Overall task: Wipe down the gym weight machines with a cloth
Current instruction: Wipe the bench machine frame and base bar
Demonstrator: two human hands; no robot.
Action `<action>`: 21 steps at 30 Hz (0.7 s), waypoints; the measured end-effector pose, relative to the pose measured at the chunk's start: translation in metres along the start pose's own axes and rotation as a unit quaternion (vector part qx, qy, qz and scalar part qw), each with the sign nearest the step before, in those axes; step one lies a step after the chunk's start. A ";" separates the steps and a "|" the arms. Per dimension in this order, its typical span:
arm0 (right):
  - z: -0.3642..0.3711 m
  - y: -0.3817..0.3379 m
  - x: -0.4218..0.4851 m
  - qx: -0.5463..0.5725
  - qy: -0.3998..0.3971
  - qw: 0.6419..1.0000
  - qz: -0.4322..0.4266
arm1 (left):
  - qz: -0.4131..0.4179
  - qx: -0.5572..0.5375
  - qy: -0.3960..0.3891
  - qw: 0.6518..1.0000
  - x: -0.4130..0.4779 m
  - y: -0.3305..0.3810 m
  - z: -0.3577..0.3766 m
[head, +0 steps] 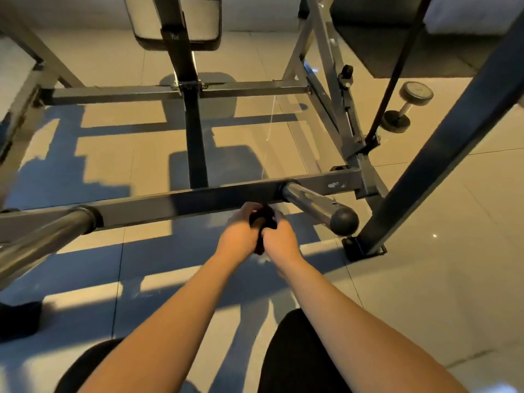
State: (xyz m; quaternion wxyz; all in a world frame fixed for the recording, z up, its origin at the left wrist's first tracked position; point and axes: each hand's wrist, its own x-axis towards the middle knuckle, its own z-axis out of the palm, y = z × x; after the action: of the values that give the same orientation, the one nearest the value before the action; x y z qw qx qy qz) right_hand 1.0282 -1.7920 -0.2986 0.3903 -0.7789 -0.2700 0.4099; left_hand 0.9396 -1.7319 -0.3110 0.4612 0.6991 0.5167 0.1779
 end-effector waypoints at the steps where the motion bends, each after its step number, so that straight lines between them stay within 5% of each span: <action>1: -0.001 0.003 0.001 -0.002 -0.013 1.000 0.008 | 0.006 0.010 0.004 1.000 -0.001 -0.007 0.001; 5: -0.001 0.021 0.005 -0.008 -0.010 1.000 0.023 | -0.007 -0.018 -0.020 1.000 -0.003 -0.026 0.012; 21: -0.075 0.083 -0.027 0.080 0.253 0.964 -0.027 | 0.067 -0.174 -0.132 0.974 -0.018 0.005 0.120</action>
State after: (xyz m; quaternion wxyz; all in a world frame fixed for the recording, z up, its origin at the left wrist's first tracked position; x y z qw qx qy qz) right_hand 1.0864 -1.8863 -0.3286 0.5181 -0.8158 -0.1499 0.2086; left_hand 1.0216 -1.8033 -0.3642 0.6270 0.6580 0.3646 0.2022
